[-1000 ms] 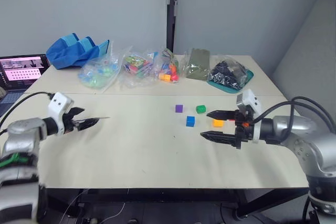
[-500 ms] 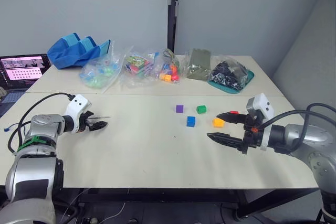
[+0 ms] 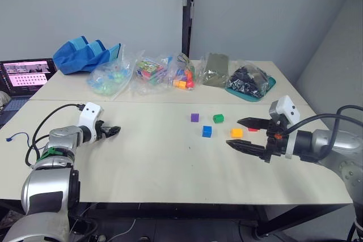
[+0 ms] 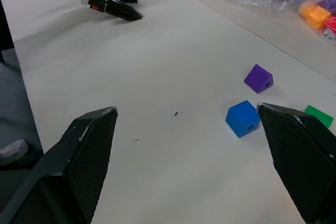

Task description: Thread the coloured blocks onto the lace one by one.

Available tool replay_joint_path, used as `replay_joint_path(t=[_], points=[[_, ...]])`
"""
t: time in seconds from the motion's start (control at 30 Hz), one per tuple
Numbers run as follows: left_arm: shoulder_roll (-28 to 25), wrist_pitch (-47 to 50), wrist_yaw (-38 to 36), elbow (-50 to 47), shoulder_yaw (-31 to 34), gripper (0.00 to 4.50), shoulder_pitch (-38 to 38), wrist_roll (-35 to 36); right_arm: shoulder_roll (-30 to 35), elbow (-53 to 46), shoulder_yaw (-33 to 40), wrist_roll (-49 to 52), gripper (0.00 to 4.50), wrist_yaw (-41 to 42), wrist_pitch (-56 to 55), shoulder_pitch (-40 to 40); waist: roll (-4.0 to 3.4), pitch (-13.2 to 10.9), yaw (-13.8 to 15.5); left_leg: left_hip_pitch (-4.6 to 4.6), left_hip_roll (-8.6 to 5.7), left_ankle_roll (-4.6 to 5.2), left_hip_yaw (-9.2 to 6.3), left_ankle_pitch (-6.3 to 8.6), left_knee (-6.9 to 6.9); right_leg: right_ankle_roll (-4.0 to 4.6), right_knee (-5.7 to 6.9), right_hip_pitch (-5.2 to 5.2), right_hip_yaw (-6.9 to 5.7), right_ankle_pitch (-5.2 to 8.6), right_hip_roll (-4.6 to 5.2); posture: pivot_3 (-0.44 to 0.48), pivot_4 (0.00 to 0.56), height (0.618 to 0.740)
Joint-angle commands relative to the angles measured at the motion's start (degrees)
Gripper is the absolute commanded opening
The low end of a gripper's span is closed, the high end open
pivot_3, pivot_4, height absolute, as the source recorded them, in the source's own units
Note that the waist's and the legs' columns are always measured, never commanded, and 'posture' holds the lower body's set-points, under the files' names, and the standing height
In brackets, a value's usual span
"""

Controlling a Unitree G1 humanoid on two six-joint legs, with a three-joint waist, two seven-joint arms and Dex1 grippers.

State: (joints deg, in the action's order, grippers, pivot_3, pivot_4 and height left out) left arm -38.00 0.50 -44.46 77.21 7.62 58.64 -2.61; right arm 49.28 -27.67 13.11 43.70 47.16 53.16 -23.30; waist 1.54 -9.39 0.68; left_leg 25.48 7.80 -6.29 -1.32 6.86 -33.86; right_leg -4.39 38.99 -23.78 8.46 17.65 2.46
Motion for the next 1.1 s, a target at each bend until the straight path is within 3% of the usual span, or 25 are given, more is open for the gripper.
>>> replay_joint_path(t=[0.03,0.3,0.6,0.8,0.97,1.07,1.1], points=[[-0.31,1.36,-1.96,0.50,-0.51,2.63,-1.29,-1.24,1.67,-1.21,1.79,1.22,4.50,-0.53,0.53,-0.34,-0.01,0.00,-0.01,-0.04,0.00,0.00,-0.01,0.00,0.00,0.00,0.00,0.05,-0.02,0.00,0.00,0.000,0.150,0.717],[-1.08,1.59,-10.40,-0.20,-0.19,0.01,-0.98,-0.60,1.63,-0.87,0.02,0.69,4.50,-1.11,-0.76,0.52,-0.02,0.01,0.05,-0.17,-0.01,0.00,-0.06,0.00,0.01,-0.01,-0.03,0.26,-0.09,0.05,0.02,0.000,0.150,0.717],[-2.27,3.15,-25.79,-3.22,0.17,0.01,0.91,1.93,0.68,0.36,-2.05,-0.17,4.50,-0.75,-2.48,0.31,-0.01,0.00,-0.19,-0.17,-0.01,0.00,-0.14,0.00,0.00,0.00,-0.08,0.33,-0.20,0.06,0.02,0.000,0.150,0.717],[-0.50,-1.56,-34.69,-9.44,-0.78,0.01,-1.00,3.81,-0.61,0.95,-3.05,-0.33,4.50,-1.00,-3.46,0.20,-0.01,0.00,-0.29,-0.17,-0.01,0.00,-0.18,0.00,0.02,0.03,-0.08,0.33,-0.23,0.08,0.02,0.000,0.150,0.717],[1.83,1.45,-38.89,-16.73,-1.45,0.01,-1.96,6.72,-1.16,1.31,-3.58,-0.78,4.50,-1.20,-4.06,0.35,-0.01,0.00,-0.18,-0.15,-0.01,0.00,-0.20,0.00,0.00,0.03,-0.10,0.36,-0.25,0.08,0.02,0.000,0.150,0.717],[1.55,3.02,-35.31,-18.02,-1.02,0.01,-2.08,7.05,-1.48,1.00,-3.63,-0.83,4.50,-1.40,-4.06,0.79,-0.01,0.00,-0.25,-0.16,-0.01,0.00,-0.22,0.00,0.00,0.03,-0.10,0.37,-0.26,0.08,0.02,0.000,0.150,0.717],[1.07,2.98,-35.16,-17.89,-0.81,0.26,-2.26,7.26,-1.55,0.95,-3.64,-0.88,4.50,-1.42,-4.06,0.85,-0.01,0.00,-0.35,-0.16,-0.01,0.00,-0.22,0.00,0.00,0.03,-0.10,0.37,-0.26,0.08,0.02,0.000,0.150,0.717]])
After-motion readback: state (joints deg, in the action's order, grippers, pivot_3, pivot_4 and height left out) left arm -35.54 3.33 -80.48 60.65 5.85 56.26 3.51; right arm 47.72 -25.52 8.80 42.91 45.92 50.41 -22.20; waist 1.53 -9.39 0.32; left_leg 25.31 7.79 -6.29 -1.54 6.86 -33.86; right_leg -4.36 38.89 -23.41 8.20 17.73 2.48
